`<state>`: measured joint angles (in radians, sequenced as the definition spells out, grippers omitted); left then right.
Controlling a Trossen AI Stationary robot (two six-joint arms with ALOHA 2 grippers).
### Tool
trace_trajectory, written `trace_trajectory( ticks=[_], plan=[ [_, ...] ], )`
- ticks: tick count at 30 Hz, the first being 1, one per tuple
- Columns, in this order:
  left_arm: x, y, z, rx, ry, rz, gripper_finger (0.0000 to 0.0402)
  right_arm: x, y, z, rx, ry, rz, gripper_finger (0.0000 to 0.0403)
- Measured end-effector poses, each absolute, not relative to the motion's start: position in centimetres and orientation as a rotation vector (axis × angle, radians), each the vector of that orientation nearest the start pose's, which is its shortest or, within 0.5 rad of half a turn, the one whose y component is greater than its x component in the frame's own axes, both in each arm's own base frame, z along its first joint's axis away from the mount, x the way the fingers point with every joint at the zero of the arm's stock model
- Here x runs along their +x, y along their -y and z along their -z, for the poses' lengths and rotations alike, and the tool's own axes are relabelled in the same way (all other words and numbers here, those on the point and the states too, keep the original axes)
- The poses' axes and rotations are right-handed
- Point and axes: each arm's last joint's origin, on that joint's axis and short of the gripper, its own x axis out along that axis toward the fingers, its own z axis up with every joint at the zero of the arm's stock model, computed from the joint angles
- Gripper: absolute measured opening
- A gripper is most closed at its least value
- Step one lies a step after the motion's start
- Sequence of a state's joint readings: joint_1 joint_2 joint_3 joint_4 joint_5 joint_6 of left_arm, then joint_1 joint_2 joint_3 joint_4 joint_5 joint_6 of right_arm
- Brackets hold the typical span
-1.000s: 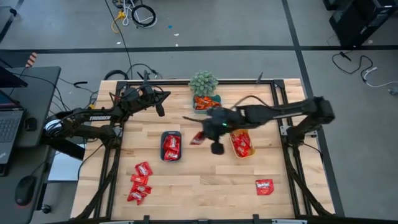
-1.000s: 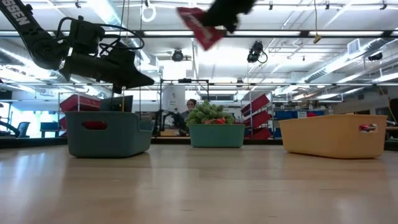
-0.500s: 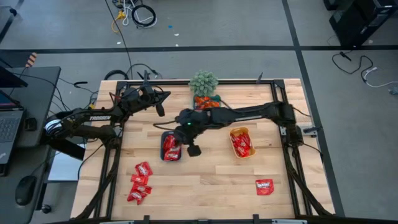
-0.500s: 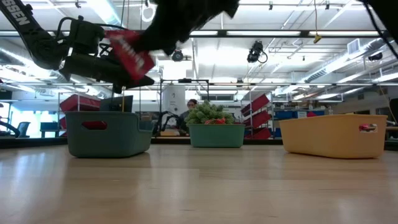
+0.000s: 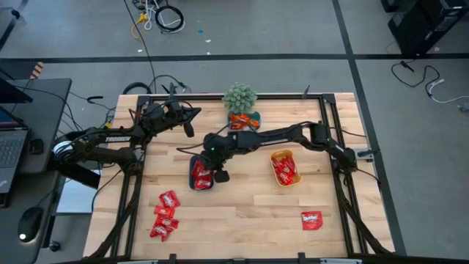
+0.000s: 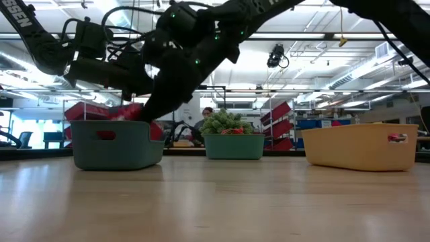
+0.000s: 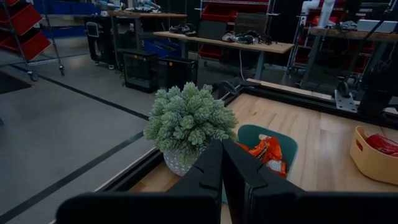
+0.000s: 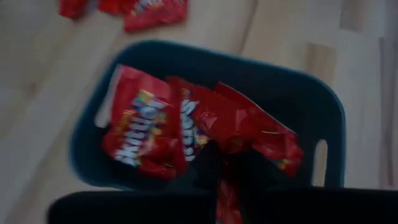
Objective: Sort candy
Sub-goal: Put the red candy into the blue bin
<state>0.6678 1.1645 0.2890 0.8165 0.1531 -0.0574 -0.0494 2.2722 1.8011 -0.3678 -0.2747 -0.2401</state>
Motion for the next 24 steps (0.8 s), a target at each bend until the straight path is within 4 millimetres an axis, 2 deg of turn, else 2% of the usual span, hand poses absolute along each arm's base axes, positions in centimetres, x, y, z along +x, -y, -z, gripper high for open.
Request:
trace_trajectory(
  ticks=[5,11,13,15,17,19,21,24],
  plan=[
    [17.1,-13.0,-19.1,-0.080,-0.040,-0.516,0.0011,50.0,1.5,-17.5,-0.131,-0.813,-0.229,0.0113],
    [17.2,-13.0,-19.1,-0.080,-0.040,-0.516,0.0011,50.0,1.1,-18.4,-0.151,-0.799,-0.175,0.0222],
    [17.1,-13.0,-19.1,-0.080,-0.040,-0.516,0.0011,49.9,1.1,-18.8,-0.163,-0.789,-0.176,0.0247],
    [17.1,-13.0,-19.1,-0.080,-0.040,-0.516,0.0011,49.8,1.1,-19.1,-0.147,-0.791,-0.169,0.0255],
    [17.2,-13.0,-19.1,-0.080,-0.041,-0.516,0.0011,49.7,1.1,-19.8,-0.121,-0.770,-0.155,0.0241],
    [17.1,-13.0,-19.1,-0.080,-0.041,-0.516,0.0011,49.7,1.0,-20.3,-0.111,-0.751,-0.153,0.0207],
    [17.1,-13.0,-19.1,-0.079,-0.040,-0.517,0.0011,49.8,0.7,-20.3,-0.111,-0.745,-0.163,0.0155],
    [17.1,-13.0,-19.1,-0.077,-0.041,-0.517,0.0011,49.7,-0.1,-20.0,-0.114,-0.754,-0.204,0.0055]
  ],
)
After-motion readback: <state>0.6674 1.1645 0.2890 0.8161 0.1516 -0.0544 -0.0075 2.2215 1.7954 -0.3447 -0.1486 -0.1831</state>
